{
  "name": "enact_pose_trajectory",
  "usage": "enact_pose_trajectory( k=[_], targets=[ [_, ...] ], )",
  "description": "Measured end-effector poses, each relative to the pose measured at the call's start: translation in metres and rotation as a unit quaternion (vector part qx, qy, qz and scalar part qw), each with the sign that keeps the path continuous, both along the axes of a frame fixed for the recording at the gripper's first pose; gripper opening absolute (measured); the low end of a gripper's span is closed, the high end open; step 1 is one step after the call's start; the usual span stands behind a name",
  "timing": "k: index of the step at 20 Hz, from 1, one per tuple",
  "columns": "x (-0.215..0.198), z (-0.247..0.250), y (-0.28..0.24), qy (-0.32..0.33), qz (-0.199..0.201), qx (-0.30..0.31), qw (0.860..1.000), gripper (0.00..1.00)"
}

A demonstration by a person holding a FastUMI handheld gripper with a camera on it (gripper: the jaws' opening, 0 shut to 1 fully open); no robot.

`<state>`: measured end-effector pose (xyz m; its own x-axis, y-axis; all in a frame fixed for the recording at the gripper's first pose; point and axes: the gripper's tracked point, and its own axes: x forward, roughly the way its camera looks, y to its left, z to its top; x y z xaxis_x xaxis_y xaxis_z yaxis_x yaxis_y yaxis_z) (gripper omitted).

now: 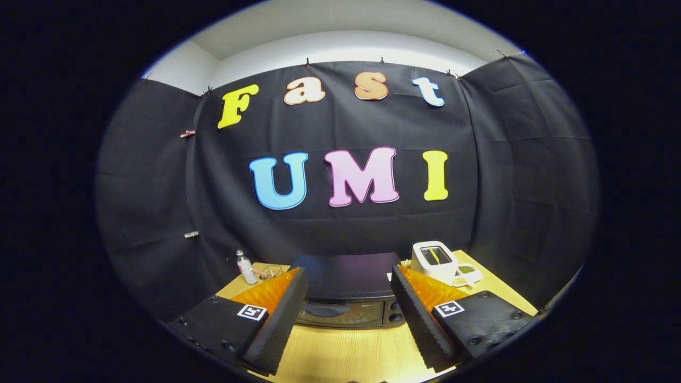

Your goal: Open the toaster oven, put the food inside, and close the toaster oven door.

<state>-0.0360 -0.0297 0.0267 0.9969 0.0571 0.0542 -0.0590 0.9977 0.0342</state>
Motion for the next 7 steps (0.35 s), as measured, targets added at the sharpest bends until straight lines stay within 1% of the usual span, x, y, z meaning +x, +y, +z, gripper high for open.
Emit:
enact_pose_trajectory(
  k=[3,4,7],
  targets=[
    [0.005,0.008,-0.005,-0.014,-0.012,-0.044,0.999,0.98],
    [0.009,0.011,-0.006,-0.018,-0.016,-0.051,0.998,0.98],
    [0.017,0.014,0.004,-0.015,-0.017,-0.039,0.999,0.98]
  ],
)
